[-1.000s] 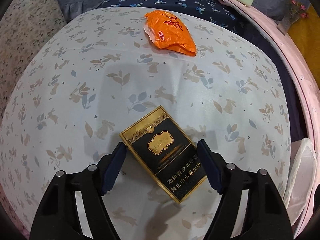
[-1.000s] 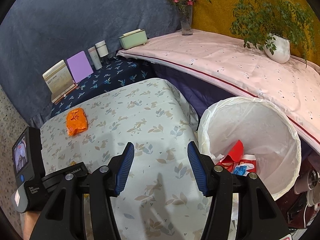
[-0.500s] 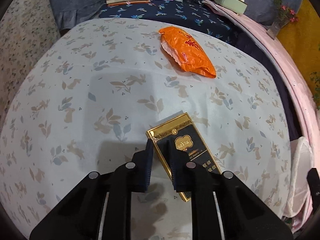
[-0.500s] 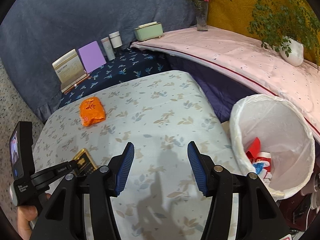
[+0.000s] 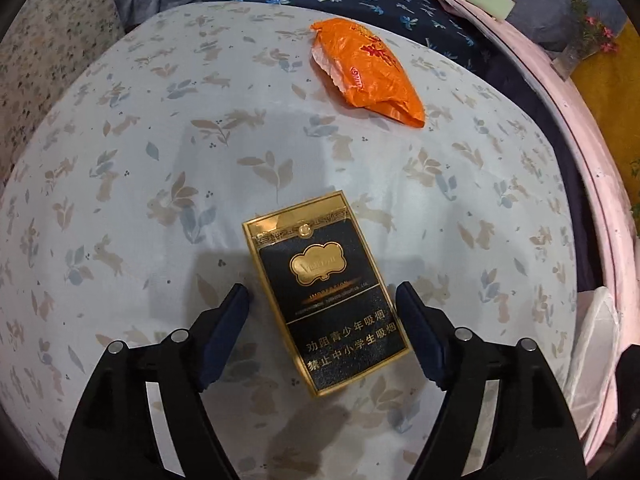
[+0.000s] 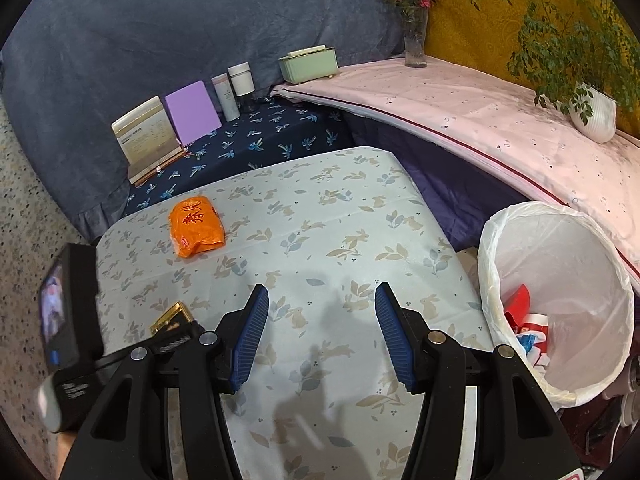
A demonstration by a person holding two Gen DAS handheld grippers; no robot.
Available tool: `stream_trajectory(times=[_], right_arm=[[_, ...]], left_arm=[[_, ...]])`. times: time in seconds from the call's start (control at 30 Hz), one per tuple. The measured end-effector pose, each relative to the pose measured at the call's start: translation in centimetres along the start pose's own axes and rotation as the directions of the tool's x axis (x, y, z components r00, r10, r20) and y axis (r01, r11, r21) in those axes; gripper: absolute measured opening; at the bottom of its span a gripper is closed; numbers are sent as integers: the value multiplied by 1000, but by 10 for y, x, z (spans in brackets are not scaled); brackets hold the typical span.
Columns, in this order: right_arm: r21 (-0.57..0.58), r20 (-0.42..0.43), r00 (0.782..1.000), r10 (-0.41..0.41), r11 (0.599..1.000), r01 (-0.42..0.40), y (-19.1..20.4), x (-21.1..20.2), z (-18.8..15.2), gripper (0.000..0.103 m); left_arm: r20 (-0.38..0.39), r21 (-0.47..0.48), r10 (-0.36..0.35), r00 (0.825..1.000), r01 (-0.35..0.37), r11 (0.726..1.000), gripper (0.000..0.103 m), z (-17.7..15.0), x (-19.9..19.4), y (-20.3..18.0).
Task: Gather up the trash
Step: 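Grasp the black-and-gold box with the left tool while the right tool grasps the orange bag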
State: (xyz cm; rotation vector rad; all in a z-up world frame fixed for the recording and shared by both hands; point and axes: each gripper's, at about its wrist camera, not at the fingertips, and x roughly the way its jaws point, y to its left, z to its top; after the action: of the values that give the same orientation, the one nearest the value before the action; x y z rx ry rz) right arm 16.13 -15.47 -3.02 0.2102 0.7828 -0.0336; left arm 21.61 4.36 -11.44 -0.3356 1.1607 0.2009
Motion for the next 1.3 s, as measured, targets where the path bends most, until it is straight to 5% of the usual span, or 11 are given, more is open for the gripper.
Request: stream_trajectory(times=[0.13, 0.47, 1.07, 1.3], right_arm=[[-8, -5, 1000, 0, 1000, 0, 0, 2, 0, 54], [-53, -32, 999, 41, 998, -43, 34, 31, 9, 54], [-100, -161, 978, 133, 984, -150, 145, 156, 46, 54], [-105, -183, 975, 125, 984, -146, 163, 189, 56, 64]], left_arm=[[6, -7, -28, 1000, 28, 1000, 60, -2, -5, 6], [55, -14, -28, 998, 29, 999, 59, 20, -19, 46], [224, 207, -4, 975, -44, 977, 59, 103, -18, 76], [234, 243, -21, 972, -37, 969, 59, 127, -10, 74]])
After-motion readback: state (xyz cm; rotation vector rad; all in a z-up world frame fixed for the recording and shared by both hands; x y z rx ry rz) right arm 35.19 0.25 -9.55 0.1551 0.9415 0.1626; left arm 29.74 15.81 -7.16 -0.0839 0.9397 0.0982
